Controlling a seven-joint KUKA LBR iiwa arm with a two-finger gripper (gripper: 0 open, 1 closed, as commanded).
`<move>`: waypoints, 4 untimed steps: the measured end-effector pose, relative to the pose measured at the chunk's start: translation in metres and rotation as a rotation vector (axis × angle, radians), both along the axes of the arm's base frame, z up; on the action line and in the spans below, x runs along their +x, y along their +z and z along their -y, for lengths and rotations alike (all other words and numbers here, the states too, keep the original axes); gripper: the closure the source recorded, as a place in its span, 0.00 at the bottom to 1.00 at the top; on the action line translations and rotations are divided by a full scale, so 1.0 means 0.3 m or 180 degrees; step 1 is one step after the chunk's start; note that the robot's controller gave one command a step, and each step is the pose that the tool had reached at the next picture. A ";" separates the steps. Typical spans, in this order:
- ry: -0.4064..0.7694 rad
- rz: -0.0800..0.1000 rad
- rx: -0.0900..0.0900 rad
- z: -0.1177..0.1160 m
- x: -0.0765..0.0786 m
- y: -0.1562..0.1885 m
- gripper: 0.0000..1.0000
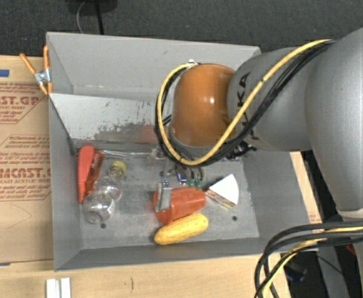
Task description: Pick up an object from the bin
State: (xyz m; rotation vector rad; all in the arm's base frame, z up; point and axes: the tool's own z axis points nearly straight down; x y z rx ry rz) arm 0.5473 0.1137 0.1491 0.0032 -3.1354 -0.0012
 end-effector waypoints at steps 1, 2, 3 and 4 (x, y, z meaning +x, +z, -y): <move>-0.0004 0.0021 0.0002 0.002 0.005 0.015 0.00; -0.0166 0.0040 0.0013 0.080 -0.027 -0.075 0.00; -0.0141 0.0002 -0.0005 0.168 -0.055 -0.171 0.00; 0.0809 0.0075 0.0026 0.360 -0.066 -0.250 1.00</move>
Offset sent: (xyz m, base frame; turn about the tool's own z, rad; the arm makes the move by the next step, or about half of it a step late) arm -0.0303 -0.0766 -0.0791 0.1588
